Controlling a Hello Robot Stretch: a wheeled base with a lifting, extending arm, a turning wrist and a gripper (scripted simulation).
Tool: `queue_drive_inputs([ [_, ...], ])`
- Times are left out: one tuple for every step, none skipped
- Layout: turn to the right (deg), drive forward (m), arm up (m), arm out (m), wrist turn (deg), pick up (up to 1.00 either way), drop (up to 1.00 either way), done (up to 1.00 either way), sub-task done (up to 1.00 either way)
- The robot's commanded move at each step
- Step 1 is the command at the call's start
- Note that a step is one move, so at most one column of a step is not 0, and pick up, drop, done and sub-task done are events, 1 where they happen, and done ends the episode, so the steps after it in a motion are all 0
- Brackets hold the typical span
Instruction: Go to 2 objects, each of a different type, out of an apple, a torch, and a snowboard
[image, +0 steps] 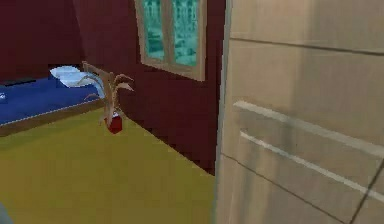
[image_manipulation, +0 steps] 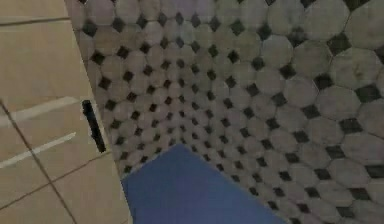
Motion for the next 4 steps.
queue_drive_inputs([
  [0.0, 0.40, 0.00, 0.00, 0.0, 0.00, 0.00, 0.00, 0.00],
  [-39.0, 0.00, 0.00, 0.00, 0.0, 0.00, 0.00, 0.00, 0.00],
  [0.0, 0.45, 0.00, 0.00, 0.0, 0.00, 0.00, 0.00, 0.00],
  [-30.0, 0.00, 0.00, 0.00, 0.0, 0.00, 0.00, 0.00, 0.00],
])
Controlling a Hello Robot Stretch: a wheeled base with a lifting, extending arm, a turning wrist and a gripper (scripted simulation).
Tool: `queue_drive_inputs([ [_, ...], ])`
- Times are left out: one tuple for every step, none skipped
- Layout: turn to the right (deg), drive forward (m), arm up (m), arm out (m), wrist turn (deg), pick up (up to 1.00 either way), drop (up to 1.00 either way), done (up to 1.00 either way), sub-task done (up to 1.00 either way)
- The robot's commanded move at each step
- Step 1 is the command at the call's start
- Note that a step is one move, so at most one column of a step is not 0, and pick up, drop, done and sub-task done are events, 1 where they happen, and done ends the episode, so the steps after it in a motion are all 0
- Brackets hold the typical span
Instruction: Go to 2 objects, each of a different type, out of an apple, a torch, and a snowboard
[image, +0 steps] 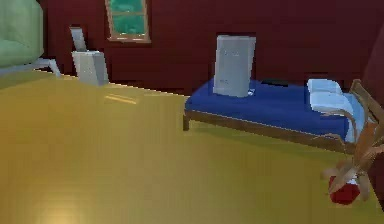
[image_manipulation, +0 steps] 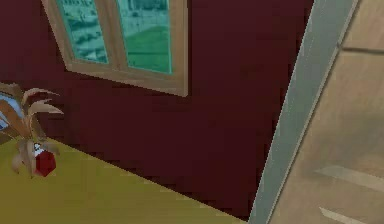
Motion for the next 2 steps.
queue_drive_inputs([
  [0.0, 0.35, 0.00, 0.00, 0.0, 0.00, 0.00, 0.00, 0.00],
  [-45.0, 0.00, 0.00, 0.00, 0.0, 0.00, 0.00, 0.00, 0.00],
])
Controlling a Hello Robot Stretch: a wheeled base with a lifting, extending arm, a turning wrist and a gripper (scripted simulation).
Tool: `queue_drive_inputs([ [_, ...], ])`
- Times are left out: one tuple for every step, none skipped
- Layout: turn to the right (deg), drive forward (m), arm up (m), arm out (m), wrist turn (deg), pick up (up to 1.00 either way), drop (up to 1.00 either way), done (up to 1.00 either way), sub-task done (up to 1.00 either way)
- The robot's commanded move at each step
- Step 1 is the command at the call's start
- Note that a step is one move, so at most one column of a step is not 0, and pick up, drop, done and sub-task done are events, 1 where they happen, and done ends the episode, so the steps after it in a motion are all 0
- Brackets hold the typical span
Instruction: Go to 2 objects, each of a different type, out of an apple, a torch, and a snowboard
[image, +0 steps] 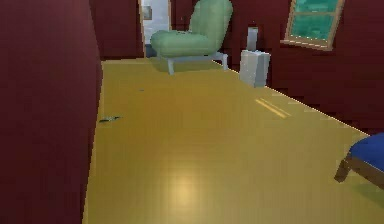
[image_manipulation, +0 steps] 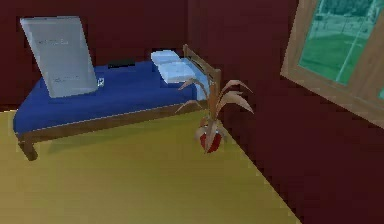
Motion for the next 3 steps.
queue_drive_inputs([
  [-6.0, 0.00, 0.00, 0.00, 0.0, 0.00, 0.00, 0.00, 0.00],
  [0.0, 1.00, 0.00, 0.00, 0.0, 0.00, 0.00, 0.00, 0.00],
  [-3.0, 0.00, 0.00, 0.00, 0.0, 0.00, 0.00, 0.00, 0.00],
])
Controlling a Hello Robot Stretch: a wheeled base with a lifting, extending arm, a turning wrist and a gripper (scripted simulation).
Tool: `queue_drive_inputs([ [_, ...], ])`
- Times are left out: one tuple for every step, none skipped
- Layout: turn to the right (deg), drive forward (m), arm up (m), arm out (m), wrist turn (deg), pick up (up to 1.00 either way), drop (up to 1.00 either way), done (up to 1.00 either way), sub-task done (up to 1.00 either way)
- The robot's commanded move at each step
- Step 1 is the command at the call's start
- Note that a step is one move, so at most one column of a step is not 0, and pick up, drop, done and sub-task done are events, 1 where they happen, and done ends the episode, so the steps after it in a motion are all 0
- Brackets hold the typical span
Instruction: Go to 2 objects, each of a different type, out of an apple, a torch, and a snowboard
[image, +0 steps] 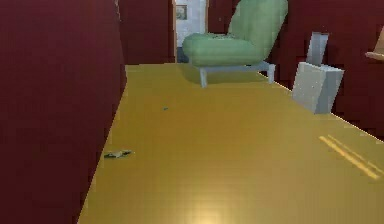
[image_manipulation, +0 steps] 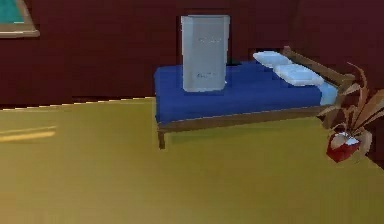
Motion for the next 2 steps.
queue_drive_inputs([
  [0.0, 1.00, 0.00, 0.00, 0.0, 0.00, 0.00, 0.00, 0.00],
  [0.0, 1.00, 0.00, 0.00, 0.0, 0.00, 0.00, 0.00, 0.00],
])
